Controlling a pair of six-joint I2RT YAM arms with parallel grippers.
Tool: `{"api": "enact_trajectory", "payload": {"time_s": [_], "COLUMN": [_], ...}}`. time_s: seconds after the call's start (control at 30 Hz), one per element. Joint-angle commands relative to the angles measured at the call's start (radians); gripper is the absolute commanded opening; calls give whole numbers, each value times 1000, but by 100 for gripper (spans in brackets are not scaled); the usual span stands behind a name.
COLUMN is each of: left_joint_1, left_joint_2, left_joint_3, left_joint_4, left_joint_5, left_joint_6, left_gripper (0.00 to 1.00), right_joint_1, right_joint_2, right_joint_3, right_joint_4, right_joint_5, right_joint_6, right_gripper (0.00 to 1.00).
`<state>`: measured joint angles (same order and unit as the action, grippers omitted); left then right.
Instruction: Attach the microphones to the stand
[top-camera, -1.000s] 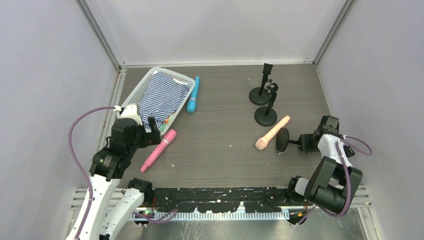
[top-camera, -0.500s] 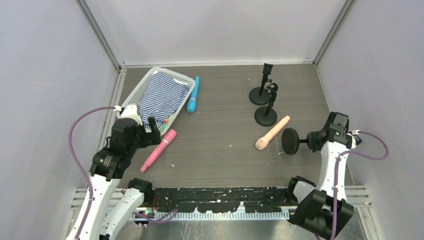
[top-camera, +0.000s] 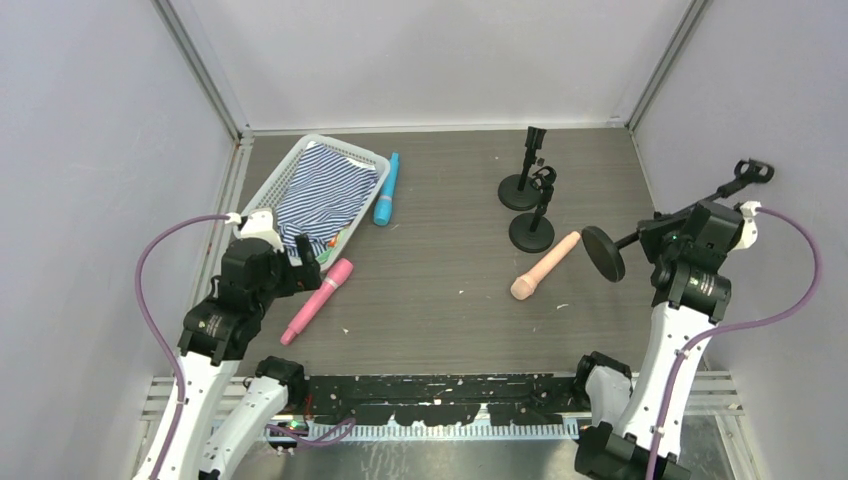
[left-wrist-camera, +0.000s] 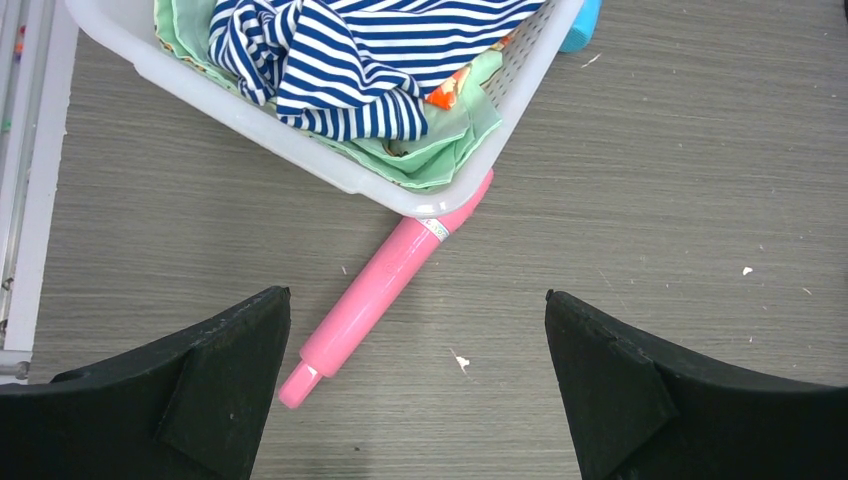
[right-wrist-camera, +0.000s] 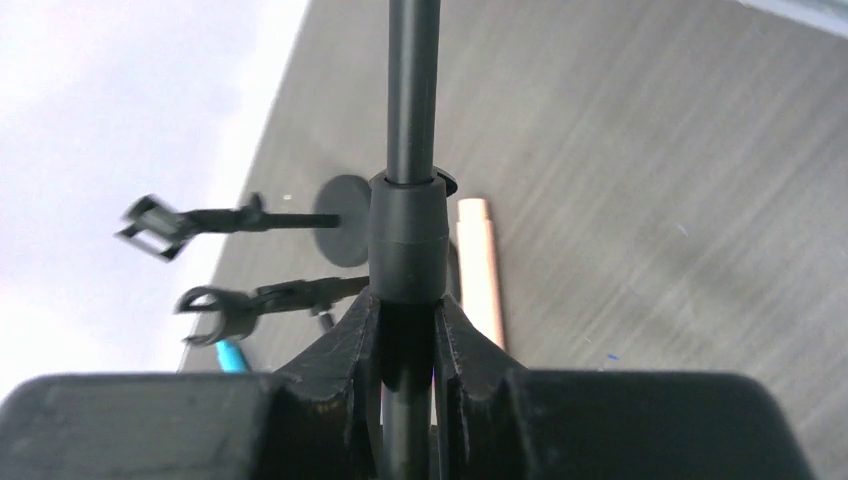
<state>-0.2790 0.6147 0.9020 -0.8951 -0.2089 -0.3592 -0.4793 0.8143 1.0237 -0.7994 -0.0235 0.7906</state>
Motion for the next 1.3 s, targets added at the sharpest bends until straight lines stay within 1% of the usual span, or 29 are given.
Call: {"api": "enact_trajectory", "payload": {"time_s": [0.0,0.13,0.23,0.33,0.37,0.53,0.57,0.6,0.7,0.77,0.83,0.97,1.17,1.27], "left_joint_1": [6,6,6,6,6,6,6,6,6,6,6,6,6,6], "left_joint_2": [-19,-23,-23,-13,-8,0,1,3,10,18,26,45,54,59], "left_joint_3": [-3,5,37,79,98,176,194,214,255,271,277,266,201,179], "left_joint_4": [32,49,56,73,79,156,170,185,236,280,328,431,593,672], "left_joint_5": [30,98,144,201,262,433,461,481,534,566,588,624,651,675], "left_joint_6": [5,5,-1,-14,-21,-82,-96,-113,-161,-199,-240,-304,-391,-417], "left_gripper": [100,100,100,100,100,100,100,100,100,100,100,100,99,98], "right_joint_1": [24,103,228,381,438,712,795,859,1092,1234,1333,1414,1468,1486], "right_joint_2": [-67,-84,-65,-34,-22,34,47,70,137,184,230,296,359,382], "right_joint_3": [109,139,185,225,236,259,262,269,290,296,286,252,199,133], "right_joint_4": [168,252,283,291,297,365,381,398,425,487,569,754,973,1134], "right_joint_5": [-125,-200,-202,-145,-124,-44,-18,10,166,275,306,301,283,249], "right_joint_6": [-68,-70,-93,-157,-173,-222,-238,-255,-336,-402,-436,-444,-451,-494], "right_gripper": [1,1,1,1,1,1,1,1,1,1,1,1,1,1]}}
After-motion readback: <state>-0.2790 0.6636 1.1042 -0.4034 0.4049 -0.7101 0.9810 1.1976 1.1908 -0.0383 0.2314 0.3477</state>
